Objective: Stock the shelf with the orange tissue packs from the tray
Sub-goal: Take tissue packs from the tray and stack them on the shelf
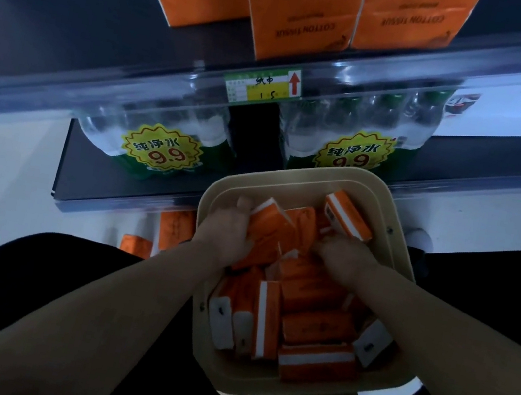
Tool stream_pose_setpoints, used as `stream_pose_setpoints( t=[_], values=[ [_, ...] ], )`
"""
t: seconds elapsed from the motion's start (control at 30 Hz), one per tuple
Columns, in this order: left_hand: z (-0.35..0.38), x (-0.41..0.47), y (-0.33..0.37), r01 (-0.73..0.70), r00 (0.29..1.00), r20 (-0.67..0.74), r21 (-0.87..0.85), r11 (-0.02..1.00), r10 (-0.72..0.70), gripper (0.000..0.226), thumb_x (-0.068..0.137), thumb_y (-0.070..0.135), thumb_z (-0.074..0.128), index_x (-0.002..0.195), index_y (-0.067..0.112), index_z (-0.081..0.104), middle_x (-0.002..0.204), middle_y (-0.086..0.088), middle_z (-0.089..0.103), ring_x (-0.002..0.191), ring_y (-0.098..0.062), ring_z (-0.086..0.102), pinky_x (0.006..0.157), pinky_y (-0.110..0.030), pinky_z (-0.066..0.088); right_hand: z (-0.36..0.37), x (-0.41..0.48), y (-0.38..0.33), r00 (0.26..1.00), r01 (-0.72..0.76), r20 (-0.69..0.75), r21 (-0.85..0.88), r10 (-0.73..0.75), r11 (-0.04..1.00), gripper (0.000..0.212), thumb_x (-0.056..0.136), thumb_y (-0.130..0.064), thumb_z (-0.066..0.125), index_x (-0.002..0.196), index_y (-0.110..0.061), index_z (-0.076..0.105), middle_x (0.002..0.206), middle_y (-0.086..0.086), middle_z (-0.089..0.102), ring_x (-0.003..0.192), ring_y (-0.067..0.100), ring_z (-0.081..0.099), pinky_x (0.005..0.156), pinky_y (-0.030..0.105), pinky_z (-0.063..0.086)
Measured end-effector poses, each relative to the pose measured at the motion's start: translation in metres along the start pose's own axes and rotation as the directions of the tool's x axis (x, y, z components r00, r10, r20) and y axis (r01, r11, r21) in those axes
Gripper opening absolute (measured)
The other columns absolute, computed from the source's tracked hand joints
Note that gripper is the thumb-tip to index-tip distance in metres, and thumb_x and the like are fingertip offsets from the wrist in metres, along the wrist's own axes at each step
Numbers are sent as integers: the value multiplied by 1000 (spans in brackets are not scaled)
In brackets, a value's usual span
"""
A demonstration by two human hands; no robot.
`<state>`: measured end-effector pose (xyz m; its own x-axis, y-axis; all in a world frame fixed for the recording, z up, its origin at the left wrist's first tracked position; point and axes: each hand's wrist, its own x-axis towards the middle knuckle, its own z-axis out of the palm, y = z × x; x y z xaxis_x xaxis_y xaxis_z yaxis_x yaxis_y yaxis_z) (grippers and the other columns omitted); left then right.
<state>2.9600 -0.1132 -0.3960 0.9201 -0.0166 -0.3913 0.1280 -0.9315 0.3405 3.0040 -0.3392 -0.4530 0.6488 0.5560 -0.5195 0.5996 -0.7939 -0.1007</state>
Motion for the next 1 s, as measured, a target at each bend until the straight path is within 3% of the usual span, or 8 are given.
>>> stream_pose_setpoints(
  t=[0.17, 0.3, 0.43, 0.57, 0.63, 0.8, 1.0],
  values=[
    [-10, -5, 4, -38, 997, -65, -123, 992, 30, 56, 87, 19, 58, 139, 14, 37, 125, -12, 59, 114, -27, 56, 91, -32, 43, -22, -12, -1, 999, -15, 36, 235, 7, 972, 34, 97, -13, 38, 128, -13, 49, 126, 16, 53, 116, 31, 52, 93, 34, 42],
    [-20, -14, 7, -18, 992, -130, -199, 980, -8, 46, 89, 19, 57, 130, 10, 39, 116, -10, 61, 108, -26, 59, 85, -33, 46, -49, -29, -1, 993, 14, -115, 345, 28, 939, 41, 94, -12, 45, 134, -20, 43, 124, 15, 55, 108, 33, 55, 88, 39, 46],
    [-35, -27, 7, -19, 973, -228, -156, 988, -17, 37, 89, 25, 58, 121, 14, 44, 112, -11, 62, 104, -29, 58, 82, -37, 48, -76, -49, -5, 955, 26, -289, 313, 69, 949, 30, 92, -19, 51, 122, -23, 53, 123, 7, 54, 114, 29, 49, 92, 38, 44],
    [-62, -48, 4, -42, 940, -341, -154, 987, -14, 39, 90, 27, 57, 126, 19, 43, 114, -10, 62, 104, -29, 58, 81, -40, 49, -105, -72, -12, 870, 2, -481, 224, 108, 975, 33, 94, -26, 49, 126, -19, 54, 126, 9, 56, 119, 28, 46, 98, 36, 37],
    [-81, -60, 5, -82, 903, -430, -139, 987, 14, 41, 90, 25, 60, 127, 21, 45, 113, -8, 62, 105, -28, 56, 81, -39, 48, -122, -84, -17, 824, -17, -552, 203, 128, 979, 33, 96, -25, 47, 129, -21, 51, 125, 6, 55, 117, 26, 46, 90, 37, 35],
    [-143, -77, 10, -103, 799, -598, -31, 994, 64, 35, 88, 19, 61, 123, 16, 55, 107, -13, 65, 107, -34, 52, 87, -42, 46, -166, -105, -25, 722, -64, -676, 148, 148, 987, 36, 96, -24, 47, 131, -25, 49, 126, 1, 54, 120, 24, 44, 92, 40, 32],
    [-216, -70, 17, 18, 670, -742, 36, 999, 15, 38, 90, 12, 55, 128, 16, 54, 123, -15, 51, 113, -35, 40, 96, -43, 39, -214, -111, -33, 611, -72, -783, 94, 119, 993, 34, 95, -21, 51, 129, -23, 53, 125, 1, 57, 118, 24, 41, 89, 39, 31]
  ],
)
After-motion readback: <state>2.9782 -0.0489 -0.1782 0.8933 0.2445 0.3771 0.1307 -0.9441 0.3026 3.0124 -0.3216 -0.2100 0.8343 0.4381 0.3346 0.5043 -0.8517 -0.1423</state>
